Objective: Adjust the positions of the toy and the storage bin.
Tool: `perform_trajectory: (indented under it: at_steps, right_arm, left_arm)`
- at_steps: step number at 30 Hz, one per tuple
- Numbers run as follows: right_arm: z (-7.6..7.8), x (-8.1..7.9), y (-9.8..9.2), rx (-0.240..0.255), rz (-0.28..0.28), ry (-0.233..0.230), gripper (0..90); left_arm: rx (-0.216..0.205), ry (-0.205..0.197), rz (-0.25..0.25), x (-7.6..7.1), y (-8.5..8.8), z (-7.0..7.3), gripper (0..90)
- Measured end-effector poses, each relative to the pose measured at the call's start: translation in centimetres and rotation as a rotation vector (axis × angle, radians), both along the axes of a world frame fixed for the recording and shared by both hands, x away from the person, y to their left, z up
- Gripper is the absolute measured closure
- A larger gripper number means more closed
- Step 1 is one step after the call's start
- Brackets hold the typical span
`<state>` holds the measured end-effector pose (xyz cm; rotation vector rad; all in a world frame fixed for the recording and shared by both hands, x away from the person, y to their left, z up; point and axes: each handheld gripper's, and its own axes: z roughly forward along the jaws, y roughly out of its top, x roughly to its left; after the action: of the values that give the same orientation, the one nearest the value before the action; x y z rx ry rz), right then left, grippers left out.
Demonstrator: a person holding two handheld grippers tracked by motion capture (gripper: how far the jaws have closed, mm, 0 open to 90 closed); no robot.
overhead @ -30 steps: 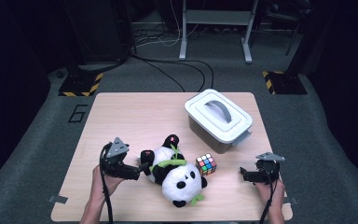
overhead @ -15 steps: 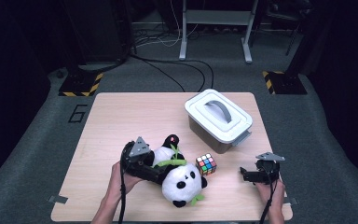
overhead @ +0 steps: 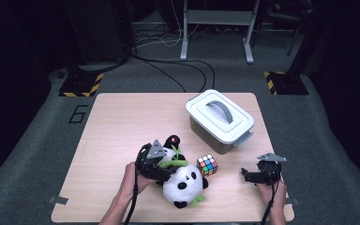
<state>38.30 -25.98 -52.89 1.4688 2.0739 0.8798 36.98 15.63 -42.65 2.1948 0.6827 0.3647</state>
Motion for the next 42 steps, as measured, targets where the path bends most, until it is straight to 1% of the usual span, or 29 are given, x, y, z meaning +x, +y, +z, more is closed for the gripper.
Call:
perform_trajectory:
  at_steps: [1,2,6,8,9,10,13,16,17,19,23,24,25,27,28,31,34,35,36,37,39,42]
  right_arm:
    - [0.0,0.0,0.0,0.002,0.000,0.000,0.6]
    - [0.0,0.0,0.0,0.000,-0.001,0.000,0.7]
    - [0.0,0.0,0.0,0.001,-0.001,-0.001,0.8]
    - [0.0,0.0,0.0,0.001,-0.001,-0.001,0.8]
    - [0.0,0.0,0.0,0.001,-0.001,-0.001,0.8]
    - [0.0,0.0,0.0,0.000,-0.001,-0.001,0.8]
    - [0.0,0.0,0.0,0.001,-0.002,-0.002,1.0]
    - [0.0,0.0,0.0,0.001,-0.003,-0.002,1.1]
    - [0.0,0.0,0.0,0.002,-0.003,-0.002,1.1]
    - [0.0,0.0,0.0,0.003,-0.002,-0.002,1.1]
    - [0.0,0.0,0.0,0.003,-0.003,-0.002,1.2]
    - [0.0,0.0,0.0,0.003,-0.003,-0.002,1.2]
    - [0.0,0.0,0.0,0.003,-0.003,-0.003,1.2]
    - [0.0,0.0,0.0,0.003,-0.003,-0.003,1.3]
    - [0.0,0.0,0.0,0.003,-0.003,-0.003,1.4]
    - [0.0,0.0,0.0,0.003,-0.004,-0.003,1.4]
    - [0.0,0.0,0.0,0.004,-0.005,-0.003,1.6]
    - [0.0,0.0,0.0,0.004,-0.006,-0.003,1.6]
    - [0.0,0.0,0.0,0.004,-0.006,-0.003,1.6]
    - [0.0,0.0,0.0,0.004,-0.006,-0.003,1.6]
    - [0.0,0.0,0.0,0.004,-0.006,-0.003,1.6]
    - [0.0,0.0,0.0,0.004,-0.006,-0.003,1.6]
  left_arm:
    - [0.006,0.003,-0.001,0.1,0.0,-0.2,33.7]
    - [0.014,0.003,0.008,0.1,-0.1,-0.4,37.6]
    - [0.037,-0.003,0.004,0.0,0.0,-0.7,49.0]
    - [0.046,-0.003,-0.019,-0.2,0.0,-0.9,57.5]
    - [0.056,-0.012,-0.020,-0.3,-0.1,-1.1,61.6]
    - [0.063,-0.010,-0.026,-0.4,0.1,-1.1,61.6]
    - [0.047,-0.004,-0.029,-0.5,0.5,-1.3,68.5]
    - [0.025,-0.017,-0.035,-0.7,1.0,-1.4,73.1]
    - [0.021,-0.025,-0.043,-0.8,1.3,-1.4,74.1]
    - [-0.003,-0.026,-0.047,-0.9,1.6,-1.3,75.3]
    - [-0.020,-0.047,-0.063,-1.2,2.2,-1.2,76.2]
    - [-0.018,-0.051,-0.071,-1.3,2.3,-1.1,76.3]
    - [-0.027,-0.047,-0.074,-1.4,2.4,-1.1,76.4]
    - [-0.036,-0.054,-0.083,-1.4,2.7,-1.0,76.4]
    - [-0.041,-0.052,-0.080,-1.5,2.7,-1.0,76.4]
    - [-0.045,-0.061,-0.083,-1.7,3.0,-0.8,76.5]
    - [-0.053,-0.072,-0.077,-1.9,3.4,-0.5,76.5]
    - [-0.057,-0.069,-0.075,-2.0,3.5,-0.4,76.5]
    - [-0.053,-0.072,-0.074,-2.0,3.7,-0.3,76.6]
    - [-0.062,-0.075,-0.065,-2.0,3.8,-0.2,76.6]
    - [-0.062,-0.076,-0.060,-2.0,4.2,0.0,76.6]
    - [-0.074,-0.077,-0.049,-2.0,4.7,0.2,76.6]
